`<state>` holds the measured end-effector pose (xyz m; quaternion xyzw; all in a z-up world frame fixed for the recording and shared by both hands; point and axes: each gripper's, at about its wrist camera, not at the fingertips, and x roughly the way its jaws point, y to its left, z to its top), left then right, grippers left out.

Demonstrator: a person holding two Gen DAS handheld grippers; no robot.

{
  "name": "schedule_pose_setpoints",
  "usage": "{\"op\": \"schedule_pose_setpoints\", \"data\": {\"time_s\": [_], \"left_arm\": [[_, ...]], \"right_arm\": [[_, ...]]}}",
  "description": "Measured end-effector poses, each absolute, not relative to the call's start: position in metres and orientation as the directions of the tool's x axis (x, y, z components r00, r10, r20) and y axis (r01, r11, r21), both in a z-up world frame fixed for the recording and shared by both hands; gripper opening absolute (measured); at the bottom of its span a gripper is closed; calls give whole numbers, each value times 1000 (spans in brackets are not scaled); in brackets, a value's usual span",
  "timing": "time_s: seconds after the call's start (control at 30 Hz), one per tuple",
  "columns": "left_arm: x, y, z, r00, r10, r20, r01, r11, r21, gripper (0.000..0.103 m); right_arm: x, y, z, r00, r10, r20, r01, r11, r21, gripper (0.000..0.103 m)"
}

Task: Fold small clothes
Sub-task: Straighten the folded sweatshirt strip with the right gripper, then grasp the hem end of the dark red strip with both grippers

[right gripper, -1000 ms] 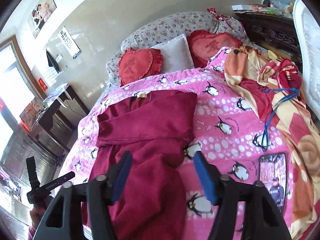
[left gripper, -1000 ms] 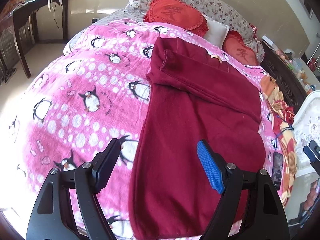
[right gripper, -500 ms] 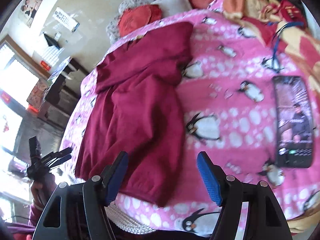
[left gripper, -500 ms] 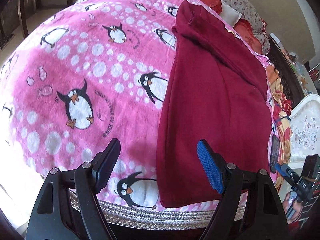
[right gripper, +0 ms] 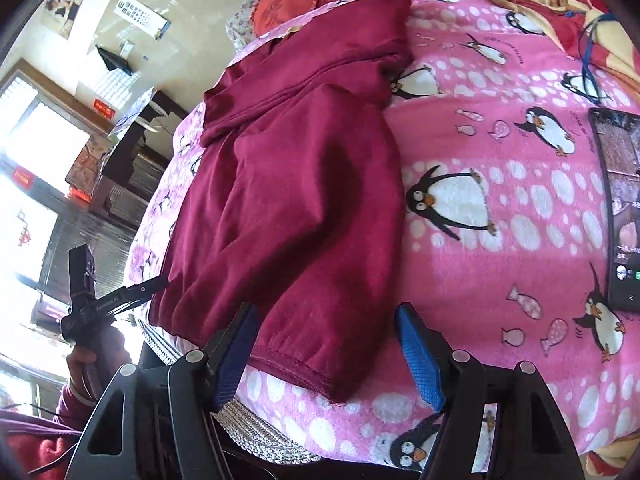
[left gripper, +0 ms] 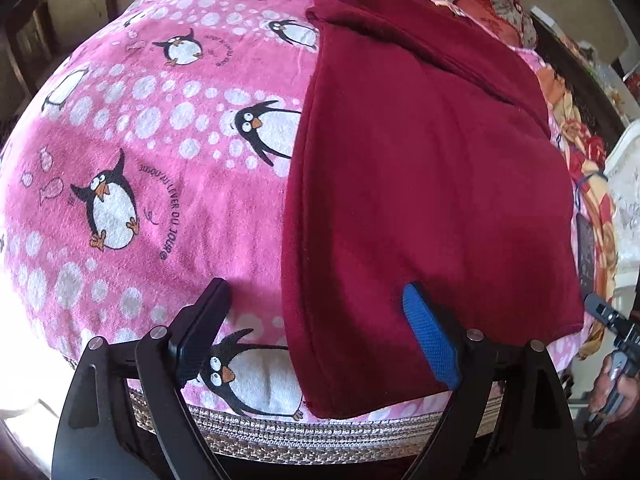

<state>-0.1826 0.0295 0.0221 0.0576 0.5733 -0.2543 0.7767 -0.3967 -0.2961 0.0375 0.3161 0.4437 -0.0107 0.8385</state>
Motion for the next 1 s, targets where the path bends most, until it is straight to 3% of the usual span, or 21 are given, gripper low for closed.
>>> {"op": "schedule_pose_setpoints", "data": {"time_s": [0.17, 0.37, 0.43, 0.5, 0.57, 0.77, 1.0], "left_arm": [[-181, 32, 18, 176, -356, -918, 462, 853, -243, 98], [-182, 21, 16, 158, -322, -933, 483, 850, -212, 101], [-183, 19, 18, 180, -331, -926, 472, 855, -214, 87], [-182, 19, 24, 189, -338, -922, 488, 847, -211, 32], [-178, 25, 25, 113, -419, -901, 476, 819, -321, 12], [-184, 52, 40, 107, -450, -886, 500, 795, -343, 7], [-180, 66, 35, 79, -453, -888, 445, 813, -375, 6]], "right_arm": [[-393, -289, 28, 622, 270, -735, 293, 791, 538, 56], [-395, -298, 19, 653, 282, -702, 307, 749, 587, 21], [-395, -296, 23, 659, 273, -701, 301, 759, 578, 13], [-399, -294, 33, 676, 256, -692, 286, 774, 565, 12], [-405, -291, 46, 687, 241, -685, 273, 789, 550, 12], [-436, -279, 74, 681, 277, -678, 218, 806, 550, 10], [-433, -288, 31, 612, 317, -724, 305, 750, 587, 9]]}}
